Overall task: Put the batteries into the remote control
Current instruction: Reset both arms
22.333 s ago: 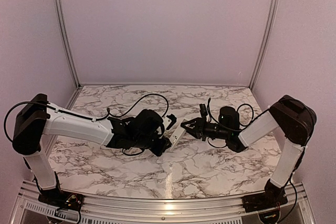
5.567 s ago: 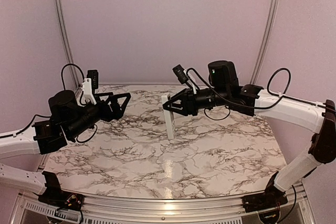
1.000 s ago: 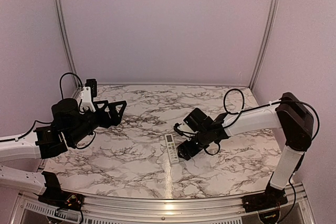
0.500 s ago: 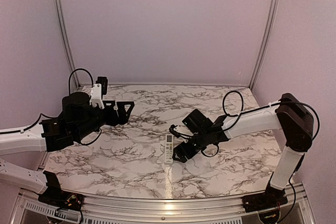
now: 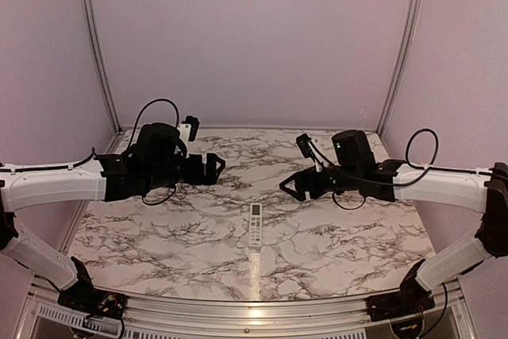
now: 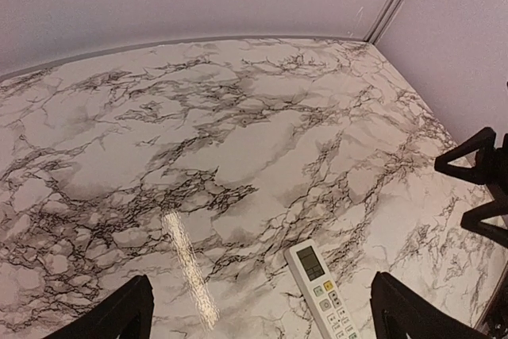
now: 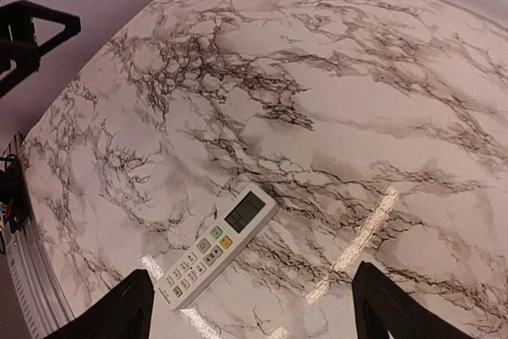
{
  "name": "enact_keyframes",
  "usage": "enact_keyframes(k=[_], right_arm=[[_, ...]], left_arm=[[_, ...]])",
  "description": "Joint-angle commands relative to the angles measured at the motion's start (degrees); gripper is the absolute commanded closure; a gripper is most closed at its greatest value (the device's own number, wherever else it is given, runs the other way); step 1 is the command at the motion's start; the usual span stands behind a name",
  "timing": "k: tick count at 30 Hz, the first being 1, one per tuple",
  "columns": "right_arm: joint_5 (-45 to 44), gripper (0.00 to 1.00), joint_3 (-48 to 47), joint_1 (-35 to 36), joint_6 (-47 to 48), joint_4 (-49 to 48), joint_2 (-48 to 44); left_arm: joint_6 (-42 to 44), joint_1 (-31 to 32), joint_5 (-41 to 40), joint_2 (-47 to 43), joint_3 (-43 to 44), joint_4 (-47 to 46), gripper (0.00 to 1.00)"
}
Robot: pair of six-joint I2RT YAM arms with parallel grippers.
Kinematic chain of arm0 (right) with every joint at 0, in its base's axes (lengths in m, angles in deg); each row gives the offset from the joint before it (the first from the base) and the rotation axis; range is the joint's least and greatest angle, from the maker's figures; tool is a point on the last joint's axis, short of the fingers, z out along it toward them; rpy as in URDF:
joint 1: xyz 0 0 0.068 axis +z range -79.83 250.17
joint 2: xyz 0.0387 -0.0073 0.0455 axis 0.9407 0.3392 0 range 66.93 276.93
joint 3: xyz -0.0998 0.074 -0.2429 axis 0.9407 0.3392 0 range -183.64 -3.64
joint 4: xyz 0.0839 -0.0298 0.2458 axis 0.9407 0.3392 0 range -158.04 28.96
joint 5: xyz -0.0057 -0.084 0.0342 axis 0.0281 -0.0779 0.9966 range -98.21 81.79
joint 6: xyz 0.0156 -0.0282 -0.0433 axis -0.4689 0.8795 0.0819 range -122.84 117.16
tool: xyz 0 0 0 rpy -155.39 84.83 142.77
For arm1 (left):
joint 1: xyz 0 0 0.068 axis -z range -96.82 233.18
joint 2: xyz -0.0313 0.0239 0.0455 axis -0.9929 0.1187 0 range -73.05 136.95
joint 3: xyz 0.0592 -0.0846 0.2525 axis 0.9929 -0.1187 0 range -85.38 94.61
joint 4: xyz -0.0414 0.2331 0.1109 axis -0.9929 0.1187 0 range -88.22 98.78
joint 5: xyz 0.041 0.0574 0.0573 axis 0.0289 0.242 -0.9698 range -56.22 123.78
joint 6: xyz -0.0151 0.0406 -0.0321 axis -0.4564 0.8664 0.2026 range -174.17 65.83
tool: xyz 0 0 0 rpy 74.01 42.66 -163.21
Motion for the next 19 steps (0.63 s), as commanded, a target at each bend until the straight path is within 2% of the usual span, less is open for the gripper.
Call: enact_keyframes(k=[1, 7, 14, 19], right_arm=[[1.88, 0.09, 4.62, -4.62, -2.58, -9.02, -2.22], [-0.07, 0.02, 11.11, -5.36, -4.02, -14.91, -1.89], [-0.88, 0.01, 17.12, -5.35, -5.79, -21.35, -1.21], [-1.45, 0.01, 17.79, -5.41, -5.55, -22.02, -1.54]], left_arm=[[-2.19, -0.3, 6.22, 4.44, -1.32, 1.29, 0.01], [-4.38, -0.34, 4.42, 5.5, -8.2, -6.29, 0.01], [-6.12, -0.35, 3.48, 6.57, -13.51, -11.43, 0.01], [-6.04, -0.35, 2.65, 6.02, -13.81, -12.08, 0.01]])
